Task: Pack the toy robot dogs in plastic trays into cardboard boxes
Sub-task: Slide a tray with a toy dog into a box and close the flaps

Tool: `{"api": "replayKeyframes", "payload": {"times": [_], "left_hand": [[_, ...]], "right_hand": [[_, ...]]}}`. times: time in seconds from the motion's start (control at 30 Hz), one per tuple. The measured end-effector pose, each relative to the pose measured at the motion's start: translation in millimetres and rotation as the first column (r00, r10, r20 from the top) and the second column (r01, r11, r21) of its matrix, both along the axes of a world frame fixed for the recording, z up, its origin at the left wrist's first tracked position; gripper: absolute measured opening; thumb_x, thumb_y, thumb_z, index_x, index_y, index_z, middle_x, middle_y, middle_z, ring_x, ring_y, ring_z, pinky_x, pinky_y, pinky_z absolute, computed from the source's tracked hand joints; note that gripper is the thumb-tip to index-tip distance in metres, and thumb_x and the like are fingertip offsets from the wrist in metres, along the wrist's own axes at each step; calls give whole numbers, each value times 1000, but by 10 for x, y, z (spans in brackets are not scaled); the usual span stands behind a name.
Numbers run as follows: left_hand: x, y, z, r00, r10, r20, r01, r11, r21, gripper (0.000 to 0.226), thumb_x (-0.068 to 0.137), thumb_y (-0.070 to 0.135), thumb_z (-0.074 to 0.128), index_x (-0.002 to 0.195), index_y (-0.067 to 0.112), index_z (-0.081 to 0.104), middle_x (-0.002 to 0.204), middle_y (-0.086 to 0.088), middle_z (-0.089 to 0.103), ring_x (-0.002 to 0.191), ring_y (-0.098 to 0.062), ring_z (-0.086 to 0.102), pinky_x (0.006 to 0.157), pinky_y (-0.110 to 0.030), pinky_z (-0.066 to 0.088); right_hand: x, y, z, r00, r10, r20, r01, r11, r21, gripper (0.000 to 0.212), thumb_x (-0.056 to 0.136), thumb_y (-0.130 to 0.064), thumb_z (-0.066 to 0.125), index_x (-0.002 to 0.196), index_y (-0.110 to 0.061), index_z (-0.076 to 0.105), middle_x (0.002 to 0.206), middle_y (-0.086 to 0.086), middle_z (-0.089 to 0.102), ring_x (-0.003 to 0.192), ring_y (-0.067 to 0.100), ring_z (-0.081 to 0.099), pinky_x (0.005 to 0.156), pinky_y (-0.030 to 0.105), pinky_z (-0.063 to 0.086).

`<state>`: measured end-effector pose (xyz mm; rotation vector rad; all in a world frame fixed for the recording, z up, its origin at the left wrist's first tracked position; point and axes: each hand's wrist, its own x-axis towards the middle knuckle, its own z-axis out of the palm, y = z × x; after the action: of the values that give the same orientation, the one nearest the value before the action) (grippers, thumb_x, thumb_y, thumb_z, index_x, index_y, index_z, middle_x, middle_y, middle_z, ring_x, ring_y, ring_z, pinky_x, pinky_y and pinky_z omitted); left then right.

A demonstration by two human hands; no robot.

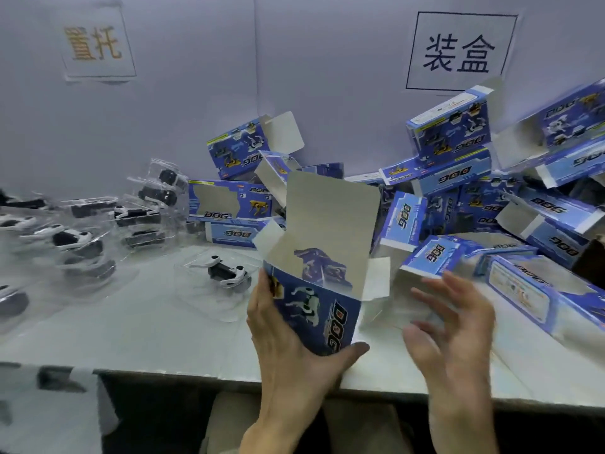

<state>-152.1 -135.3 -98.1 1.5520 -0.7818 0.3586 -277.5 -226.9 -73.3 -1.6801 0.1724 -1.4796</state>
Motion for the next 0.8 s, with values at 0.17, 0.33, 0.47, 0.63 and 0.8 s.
{"api": "replayKeyframes", "payload": {"times": [0.17, 0.33, 0.47, 0.63, 0.8], "left_hand": [[87, 65, -147, 963, -268, -41, 269, 963, 18, 134, 48, 56, 93, 145, 60, 0, 150, 35, 14, 146, -2, 23, 116, -40, 35], [449, 254, -108, 942, -289, -173, 294, 956, 4, 99, 54, 64, 81, 136, 59, 25, 128, 42, 39, 114, 14, 48, 81, -4, 43], [555, 206, -128, 870, -403, -285, 433, 900, 48, 93, 68, 46, 84, 141, 48, 27, 136, 24, 49, 118, 10, 52, 86, -9, 46], [517, 120, -230, 787, -531, -315, 559, 829, -2, 89, 81, 28, 81, 149, 38, 24, 136, 16, 57, 123, -5, 58, 87, -17, 52], [525, 171, -253, 797, -524, -299, 535, 843, -51, 92, 78, 32, 83, 148, 36, 24, 136, 15, 57, 124, -7, 58, 88, -18, 52]], "right_hand": [[261, -32, -334, 820, 501, -276, -373, 834, 407, 81, 70, -70, 74, 138, -60, 31, 130, -30, 58, 119, -6, 57, 88, 15, 52], [325, -186, -366, 877, 429, -216, -334, 867, 369, 75, 77, -66, 69, 142, -41, 41, 123, -24, 61, 121, -2, 55, 92, 22, 52], [383, -189, -366, 836, 497, -231, -387, 834, 393, 69, 82, -54, 70, 142, -41, 37, 128, -17, 59, 126, 6, 54, 90, 20, 52], [485, -113, -376, 813, 487, -319, -370, 855, 363, 103, 47, -68, 88, 131, -50, 31, 113, -33, 63, 106, -4, 65, 76, 12, 54], [602, -116, -448, 866, 405, -294, -308, 894, 324, 89, 52, -44, 89, 126, -49, 39, 109, -27, 66, 105, 3, 67, 77, 18, 57]]}}
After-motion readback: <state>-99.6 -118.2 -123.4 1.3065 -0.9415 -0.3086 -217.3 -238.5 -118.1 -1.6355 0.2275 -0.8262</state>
